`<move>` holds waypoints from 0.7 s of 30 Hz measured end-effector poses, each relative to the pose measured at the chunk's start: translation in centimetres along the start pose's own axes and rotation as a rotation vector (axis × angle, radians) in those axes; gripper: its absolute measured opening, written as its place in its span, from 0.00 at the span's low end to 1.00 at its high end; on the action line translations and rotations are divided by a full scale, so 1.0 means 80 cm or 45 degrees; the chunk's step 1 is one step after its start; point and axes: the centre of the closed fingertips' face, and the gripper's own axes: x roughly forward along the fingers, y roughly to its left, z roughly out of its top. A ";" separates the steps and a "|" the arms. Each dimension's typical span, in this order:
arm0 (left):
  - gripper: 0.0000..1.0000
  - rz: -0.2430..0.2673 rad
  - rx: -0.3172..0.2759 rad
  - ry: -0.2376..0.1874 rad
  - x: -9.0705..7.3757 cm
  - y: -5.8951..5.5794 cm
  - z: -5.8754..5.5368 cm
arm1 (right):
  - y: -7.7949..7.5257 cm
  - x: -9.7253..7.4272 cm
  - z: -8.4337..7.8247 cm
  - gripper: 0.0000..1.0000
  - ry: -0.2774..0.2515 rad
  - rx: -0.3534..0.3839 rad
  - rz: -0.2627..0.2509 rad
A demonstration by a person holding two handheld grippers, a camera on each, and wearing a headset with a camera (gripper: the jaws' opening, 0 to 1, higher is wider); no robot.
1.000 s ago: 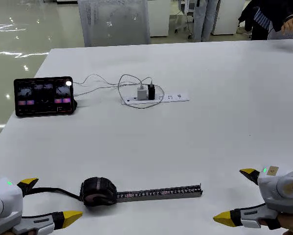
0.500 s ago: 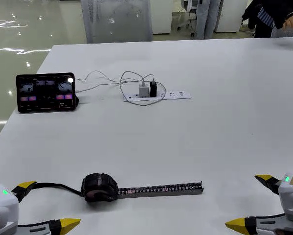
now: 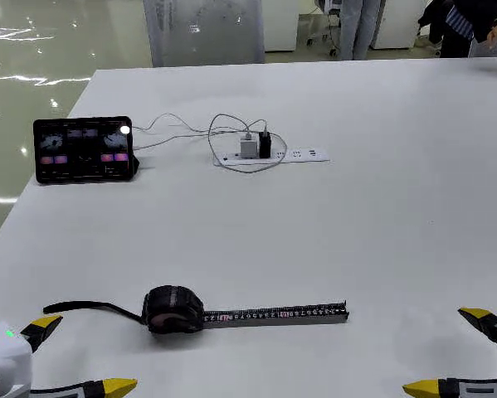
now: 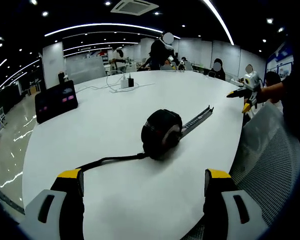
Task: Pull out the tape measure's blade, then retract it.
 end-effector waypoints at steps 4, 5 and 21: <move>0.99 -0.005 0.000 0.011 0.002 -0.001 0.000 | -0.001 -0.003 -0.001 0.99 -0.005 -0.018 -0.003; 0.99 -0.006 -0.003 0.010 0.002 0.000 0.000 | -0.002 -0.003 -0.001 0.99 -0.007 -0.016 -0.005; 0.99 -0.009 -0.030 -0.006 -0.001 -0.001 0.004 | 0.011 -0.003 -0.006 0.99 0.010 0.024 0.034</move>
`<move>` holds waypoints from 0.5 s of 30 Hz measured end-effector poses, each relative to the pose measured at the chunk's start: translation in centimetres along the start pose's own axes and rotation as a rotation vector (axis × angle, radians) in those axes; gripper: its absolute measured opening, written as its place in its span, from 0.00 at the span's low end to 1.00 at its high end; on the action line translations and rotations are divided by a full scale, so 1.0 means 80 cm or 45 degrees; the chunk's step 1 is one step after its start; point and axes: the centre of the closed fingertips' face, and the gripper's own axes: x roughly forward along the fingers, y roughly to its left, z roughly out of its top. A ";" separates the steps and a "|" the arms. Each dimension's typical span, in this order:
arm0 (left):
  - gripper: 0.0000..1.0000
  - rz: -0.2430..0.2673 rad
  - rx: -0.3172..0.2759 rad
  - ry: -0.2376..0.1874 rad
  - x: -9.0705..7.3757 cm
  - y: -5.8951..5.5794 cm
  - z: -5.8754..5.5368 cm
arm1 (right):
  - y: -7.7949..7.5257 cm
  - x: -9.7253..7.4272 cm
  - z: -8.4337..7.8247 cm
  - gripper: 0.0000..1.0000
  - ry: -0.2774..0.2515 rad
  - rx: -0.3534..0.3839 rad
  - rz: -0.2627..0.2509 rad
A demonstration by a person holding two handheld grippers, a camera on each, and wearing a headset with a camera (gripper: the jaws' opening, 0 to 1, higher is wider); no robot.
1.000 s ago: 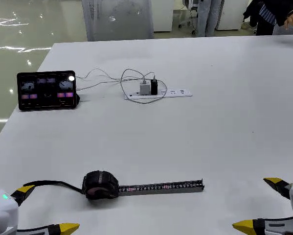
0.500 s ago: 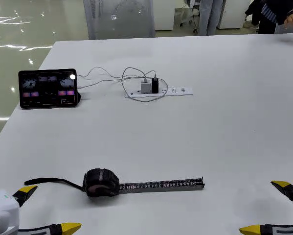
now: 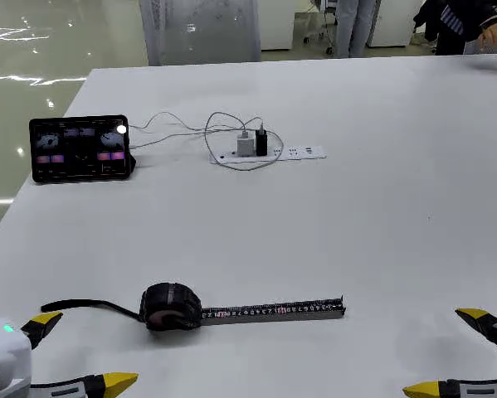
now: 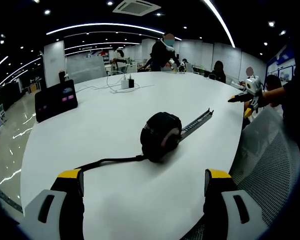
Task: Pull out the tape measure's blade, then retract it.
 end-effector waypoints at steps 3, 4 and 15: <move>0.99 0.028 0.061 0.013 0.001 0.006 0.000 | 0.000 0.001 0.000 0.99 0.006 -0.004 0.004; 0.99 0.029 0.061 0.020 0.002 0.006 0.000 | 0.000 0.001 0.000 0.99 0.007 -0.005 0.004; 0.99 -0.065 0.045 0.082 0.019 -0.013 0.017 | 0.000 0.007 0.007 0.99 0.057 -0.066 0.058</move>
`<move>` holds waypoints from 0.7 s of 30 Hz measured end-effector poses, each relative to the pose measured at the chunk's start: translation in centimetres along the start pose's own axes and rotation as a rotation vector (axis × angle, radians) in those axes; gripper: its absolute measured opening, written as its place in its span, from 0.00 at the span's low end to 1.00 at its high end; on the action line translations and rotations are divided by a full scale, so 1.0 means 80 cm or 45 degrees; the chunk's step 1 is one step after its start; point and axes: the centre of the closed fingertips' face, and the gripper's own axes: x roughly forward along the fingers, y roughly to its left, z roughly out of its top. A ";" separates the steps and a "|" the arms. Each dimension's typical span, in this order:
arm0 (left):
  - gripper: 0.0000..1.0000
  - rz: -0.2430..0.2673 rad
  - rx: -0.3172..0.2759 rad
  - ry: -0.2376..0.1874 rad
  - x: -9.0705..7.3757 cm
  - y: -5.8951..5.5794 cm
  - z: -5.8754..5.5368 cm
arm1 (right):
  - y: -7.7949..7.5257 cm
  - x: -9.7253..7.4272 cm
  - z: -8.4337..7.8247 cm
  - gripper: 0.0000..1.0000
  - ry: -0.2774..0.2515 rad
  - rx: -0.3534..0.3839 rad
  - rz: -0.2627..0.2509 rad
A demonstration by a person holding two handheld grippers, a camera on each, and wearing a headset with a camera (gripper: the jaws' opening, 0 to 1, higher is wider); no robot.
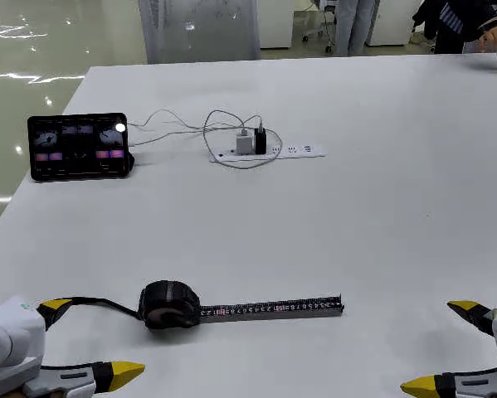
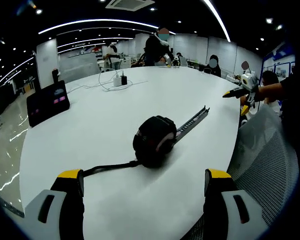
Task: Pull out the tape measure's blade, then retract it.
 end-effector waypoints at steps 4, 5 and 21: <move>0.99 -0.014 0.024 -0.011 0.010 -0.002 0.012 | -0.001 0.002 0.005 0.99 0.013 -0.022 0.020; 0.99 -0.014 0.017 -0.002 0.012 -0.001 0.014 | -0.002 0.003 0.006 0.99 0.015 -0.032 0.023; 0.99 -0.084 0.079 -0.035 0.051 -0.023 0.076 | -0.022 0.018 0.019 0.99 0.089 -0.121 0.082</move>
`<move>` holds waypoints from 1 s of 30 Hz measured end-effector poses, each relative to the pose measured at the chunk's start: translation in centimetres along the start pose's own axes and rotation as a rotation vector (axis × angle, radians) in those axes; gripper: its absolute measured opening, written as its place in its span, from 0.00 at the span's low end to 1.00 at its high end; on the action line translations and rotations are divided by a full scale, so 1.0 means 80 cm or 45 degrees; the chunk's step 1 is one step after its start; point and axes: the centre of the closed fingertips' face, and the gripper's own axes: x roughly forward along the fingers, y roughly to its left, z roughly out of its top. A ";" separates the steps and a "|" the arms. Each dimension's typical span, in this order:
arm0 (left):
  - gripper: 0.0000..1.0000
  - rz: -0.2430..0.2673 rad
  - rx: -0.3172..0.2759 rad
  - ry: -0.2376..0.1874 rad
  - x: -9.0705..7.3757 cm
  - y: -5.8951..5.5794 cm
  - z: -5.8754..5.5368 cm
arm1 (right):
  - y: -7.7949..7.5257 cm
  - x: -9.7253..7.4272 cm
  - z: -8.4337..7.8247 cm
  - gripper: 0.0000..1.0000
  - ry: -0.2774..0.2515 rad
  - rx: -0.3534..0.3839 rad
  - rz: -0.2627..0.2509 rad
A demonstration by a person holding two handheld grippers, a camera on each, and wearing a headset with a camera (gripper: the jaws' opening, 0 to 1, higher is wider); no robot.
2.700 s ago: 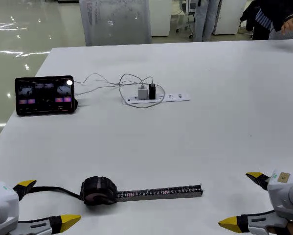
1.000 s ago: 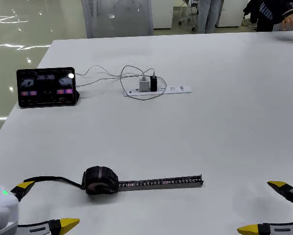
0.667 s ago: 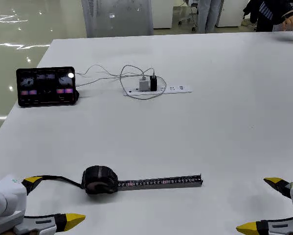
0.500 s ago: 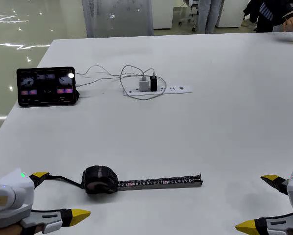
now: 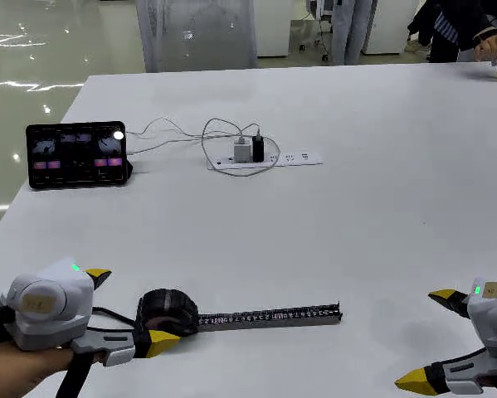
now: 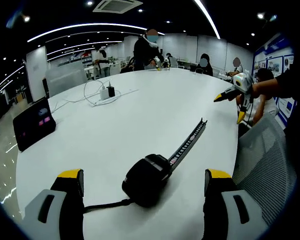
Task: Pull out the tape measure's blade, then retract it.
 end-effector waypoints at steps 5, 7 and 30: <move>0.99 -0.035 0.032 0.034 0.014 -0.011 -0.002 | -0.011 0.001 0.007 0.99 0.044 -0.064 0.001; 0.99 -0.048 0.006 0.043 0.020 -0.012 -0.004 | -0.013 0.004 0.010 0.99 0.055 -0.101 0.016; 0.96 0.273 -0.247 -0.028 0.063 0.003 -0.018 | -0.003 0.048 0.104 0.99 0.072 -0.345 0.172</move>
